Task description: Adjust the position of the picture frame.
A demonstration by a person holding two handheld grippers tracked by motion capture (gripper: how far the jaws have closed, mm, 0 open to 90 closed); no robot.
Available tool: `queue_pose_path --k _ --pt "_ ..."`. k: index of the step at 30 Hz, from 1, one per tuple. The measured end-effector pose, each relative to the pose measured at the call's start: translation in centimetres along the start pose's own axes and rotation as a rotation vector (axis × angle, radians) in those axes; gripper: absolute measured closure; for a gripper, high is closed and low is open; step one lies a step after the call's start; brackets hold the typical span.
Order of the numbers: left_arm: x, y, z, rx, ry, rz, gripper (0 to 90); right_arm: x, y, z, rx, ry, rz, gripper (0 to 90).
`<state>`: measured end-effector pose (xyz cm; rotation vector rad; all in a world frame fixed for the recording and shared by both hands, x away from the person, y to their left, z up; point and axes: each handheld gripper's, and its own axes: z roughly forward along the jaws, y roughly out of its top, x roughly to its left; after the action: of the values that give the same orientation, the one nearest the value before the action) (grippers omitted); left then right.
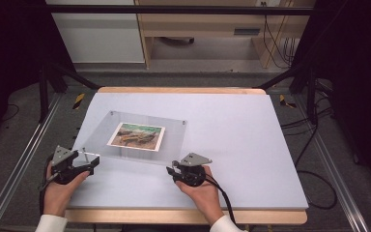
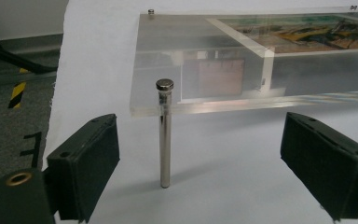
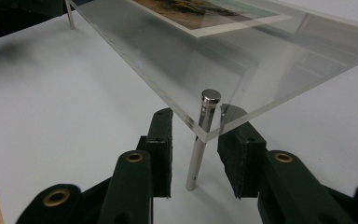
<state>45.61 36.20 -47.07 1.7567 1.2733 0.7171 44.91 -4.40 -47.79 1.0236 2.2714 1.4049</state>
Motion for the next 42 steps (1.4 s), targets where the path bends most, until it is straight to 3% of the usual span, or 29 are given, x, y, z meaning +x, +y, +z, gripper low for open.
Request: queue_pose_path --k 4,9,14,16,19,21,28,31,34,40,42 --pt "0.1 0.0 -0.1 0.0 -0.005 -0.007 18.1 0.0 0.0 0.4 0.003 0.009 0.003 71.6" --pt "0.3 -0.1 -0.3 0.004 -0.004 -0.021 33.7 -0.3 0.1 0.6 -0.011 0.01 0.022 84.1" --pt "0.4 -0.1 -0.2 0.008 -0.002 -0.03 40.5 -0.7 0.4 0.3 -0.038 0.04 0.063 84.9" --pt "0.5 0.0 -0.2 0.0 -0.004 -0.034 47.6 -0.7 0.6 0.2 -0.045 0.05 0.078 84.9" --pt "0.9 0.0 -0.1 -0.014 0.024 -0.059 54.9 -1.0 1.1 -0.1 -0.059 0.066 0.106 85.0" --pt "1.2 0.0 0.0 -0.034 0.022 -0.078 56.6 -1.1 1.3 -0.2 -0.062 0.071 0.113 85.1" --pt "1.8 0.4 0.5 -0.051 -0.024 -0.081 71.6 -1.4 1.3 -0.2 -0.054 0.067 0.123 85.0" --pt "2.1 0.7 0.7 -0.086 -0.056 -0.101 78.9 -1.4 1.3 -0.1 -0.049 0.071 0.125 85.0" --pt "2.1 0.8 0.7 -0.084 -0.055 -0.095 81.9 -1.4 1.3 -0.1 -0.049 0.069 0.125 84.9" --pt "2.3 0.9 0.6 -0.084 -0.069 -0.136 82.1 -1.3 1.1 0.0 -0.066 0.052 0.124 84.2" --pt "2.1 1.0 0.6 -0.079 -0.052 -0.134 82.3 -1.2 1.0 0.0 -0.072 0.044 0.119 83.9"
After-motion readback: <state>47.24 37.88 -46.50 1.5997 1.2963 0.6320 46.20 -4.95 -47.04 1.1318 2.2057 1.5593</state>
